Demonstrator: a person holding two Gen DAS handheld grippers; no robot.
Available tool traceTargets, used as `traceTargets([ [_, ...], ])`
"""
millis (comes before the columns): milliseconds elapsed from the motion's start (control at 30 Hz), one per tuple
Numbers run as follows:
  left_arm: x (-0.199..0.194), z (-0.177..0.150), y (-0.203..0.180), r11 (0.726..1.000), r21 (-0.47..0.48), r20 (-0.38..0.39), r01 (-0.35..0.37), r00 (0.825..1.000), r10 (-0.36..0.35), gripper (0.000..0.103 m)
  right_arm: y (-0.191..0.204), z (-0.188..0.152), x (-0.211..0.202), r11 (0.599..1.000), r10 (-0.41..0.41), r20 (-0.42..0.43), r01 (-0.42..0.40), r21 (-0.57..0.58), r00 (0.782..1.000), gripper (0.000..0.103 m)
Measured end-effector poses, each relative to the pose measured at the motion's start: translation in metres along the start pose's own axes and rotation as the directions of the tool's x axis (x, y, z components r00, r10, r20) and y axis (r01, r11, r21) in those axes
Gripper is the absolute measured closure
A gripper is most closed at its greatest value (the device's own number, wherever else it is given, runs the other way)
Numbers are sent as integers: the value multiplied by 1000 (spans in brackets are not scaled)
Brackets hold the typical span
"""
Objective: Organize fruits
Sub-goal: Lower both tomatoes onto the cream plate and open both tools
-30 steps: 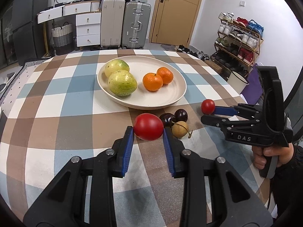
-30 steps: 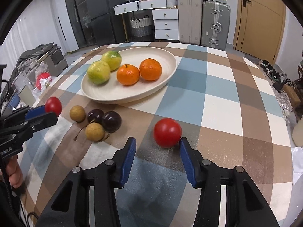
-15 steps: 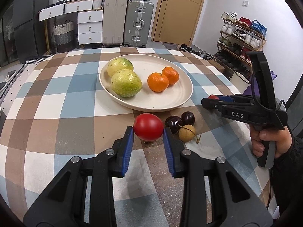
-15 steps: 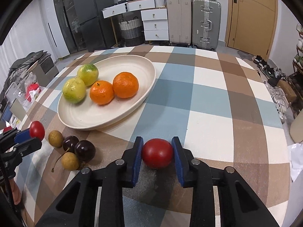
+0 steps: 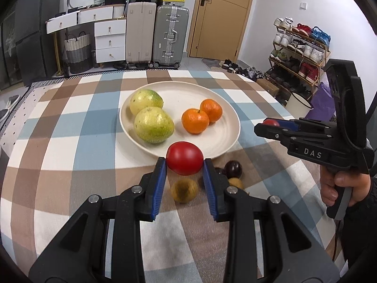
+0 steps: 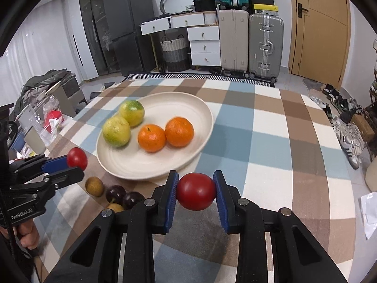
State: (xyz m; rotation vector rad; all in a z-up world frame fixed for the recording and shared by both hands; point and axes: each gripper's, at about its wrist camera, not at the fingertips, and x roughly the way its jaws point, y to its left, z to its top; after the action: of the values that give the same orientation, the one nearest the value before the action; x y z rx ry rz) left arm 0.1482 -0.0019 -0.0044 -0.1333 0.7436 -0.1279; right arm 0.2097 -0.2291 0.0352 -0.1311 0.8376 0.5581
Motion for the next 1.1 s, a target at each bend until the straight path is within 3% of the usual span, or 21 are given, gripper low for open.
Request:
traceTargets([
  [400,16,38,5,1000,11,41,-1,999,1,75,18,36,4,998,61,44,-60,-14,997,72],
  [1100,65,67,5,999,33,5,-7,1000,7,74,7,80,55,985,115,42,-120,126,992,71],
])
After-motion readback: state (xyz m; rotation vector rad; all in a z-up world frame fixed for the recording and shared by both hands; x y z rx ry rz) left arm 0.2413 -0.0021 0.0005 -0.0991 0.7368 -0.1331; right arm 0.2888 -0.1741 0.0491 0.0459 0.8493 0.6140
